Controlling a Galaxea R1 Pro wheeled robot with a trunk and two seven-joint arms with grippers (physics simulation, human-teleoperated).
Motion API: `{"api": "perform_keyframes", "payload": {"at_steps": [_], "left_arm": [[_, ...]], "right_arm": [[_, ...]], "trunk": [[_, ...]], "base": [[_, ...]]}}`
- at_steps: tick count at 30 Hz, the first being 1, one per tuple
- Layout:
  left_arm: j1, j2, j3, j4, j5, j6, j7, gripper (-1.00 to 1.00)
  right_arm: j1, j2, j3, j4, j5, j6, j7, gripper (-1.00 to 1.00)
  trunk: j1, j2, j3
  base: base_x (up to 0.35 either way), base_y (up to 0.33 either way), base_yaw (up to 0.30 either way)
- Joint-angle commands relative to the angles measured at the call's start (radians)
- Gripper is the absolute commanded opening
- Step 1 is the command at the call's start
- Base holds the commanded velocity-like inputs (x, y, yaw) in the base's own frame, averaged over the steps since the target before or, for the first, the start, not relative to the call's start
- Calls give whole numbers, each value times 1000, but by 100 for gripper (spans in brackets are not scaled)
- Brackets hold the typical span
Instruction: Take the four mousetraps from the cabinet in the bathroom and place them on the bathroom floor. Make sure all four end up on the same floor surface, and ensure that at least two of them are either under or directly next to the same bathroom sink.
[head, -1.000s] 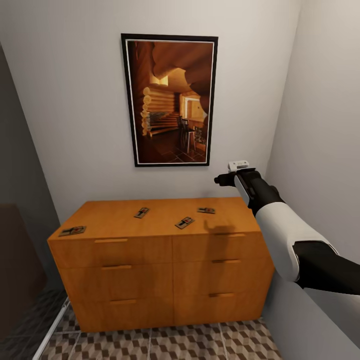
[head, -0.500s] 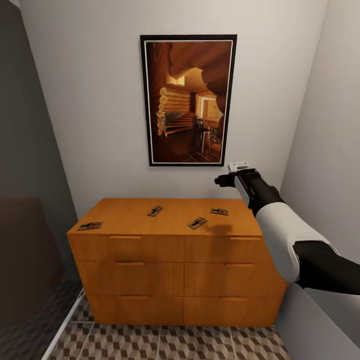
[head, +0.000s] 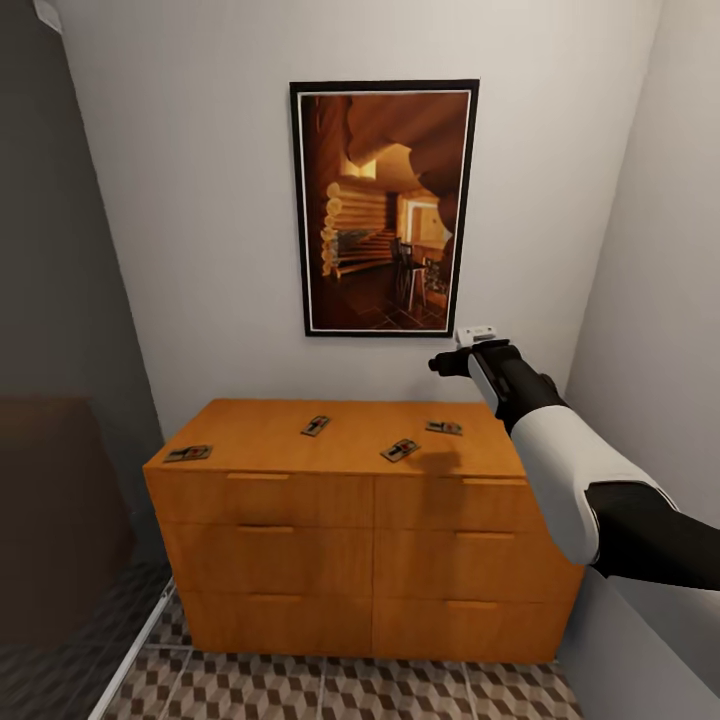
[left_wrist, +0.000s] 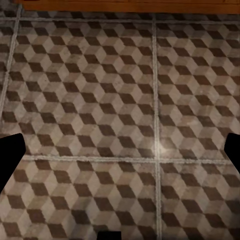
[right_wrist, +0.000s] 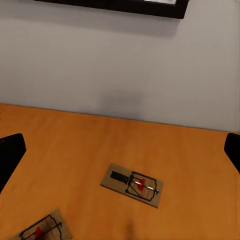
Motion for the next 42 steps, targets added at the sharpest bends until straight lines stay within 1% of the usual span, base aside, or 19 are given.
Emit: {"api": "perform_keyframes", "payload": {"at_steps": [1, 9, 32, 37, 42], "left_arm": [[-1, 0, 0, 1, -1, -3, 1, 100], [-1, 0, 0, 1, -1, -3, 1, 100], [-1, 0, 0, 1, -1, -3, 1, 100], [-1, 0, 0, 1, -1, -3, 1, 100], [-1, 0, 0, 1, -1, -3, 1, 100]], "right_arm": [[-1, 0, 1, -1, 10, 5, 5, 100], [0, -1, 0, 0, 11, 5, 4, 100], [0, -1, 1, -1, 11, 5, 2, 100], [0, -1, 1, 0, 11, 5, 2, 100], [0, -1, 1, 0, 11, 5, 1, 100]], "trunk": [[0, -1, 0], [0, -1, 5], [0, -1, 11], [0, -1, 12], [0, -1, 12]], "base": [[0, 0, 3], [0, 0, 168], [0, -1, 249], [16, -85, 254], [111, -204, 254]]}}
